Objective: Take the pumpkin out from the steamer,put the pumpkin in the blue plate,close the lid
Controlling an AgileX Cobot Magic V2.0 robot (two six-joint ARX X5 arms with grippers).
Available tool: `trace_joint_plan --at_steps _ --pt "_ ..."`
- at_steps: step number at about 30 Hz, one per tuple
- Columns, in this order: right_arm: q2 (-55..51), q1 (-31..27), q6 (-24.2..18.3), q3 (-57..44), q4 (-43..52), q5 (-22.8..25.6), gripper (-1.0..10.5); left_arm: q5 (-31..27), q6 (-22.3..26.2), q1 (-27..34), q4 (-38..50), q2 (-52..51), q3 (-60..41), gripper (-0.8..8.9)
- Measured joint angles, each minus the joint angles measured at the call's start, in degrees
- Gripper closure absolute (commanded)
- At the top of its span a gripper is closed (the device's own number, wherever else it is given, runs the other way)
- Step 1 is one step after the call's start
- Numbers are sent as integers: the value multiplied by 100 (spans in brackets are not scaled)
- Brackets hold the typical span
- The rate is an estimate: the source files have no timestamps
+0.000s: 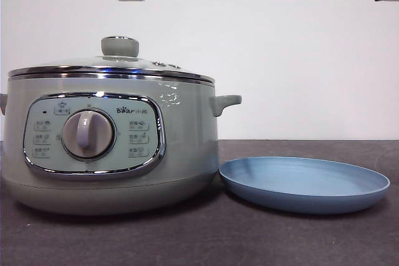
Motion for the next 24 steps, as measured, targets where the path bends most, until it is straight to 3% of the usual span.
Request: trace_joint_plan --at_steps 4,10,19,24 --pt "0 0 -28 0 20 2 442 -114 -31 -232 11 83 9 377" --pt "0 0 -39 2 46 2 442 -763 9 -905 -269 662 592 378" --pt "0 0 -15 2 -105 4 442 -2402 776 -2229 -1547 1996 2052 378" --pt "0 0 -13 2 -240 7 442 -2649 970 -2715 -1545 2603 2323 379"
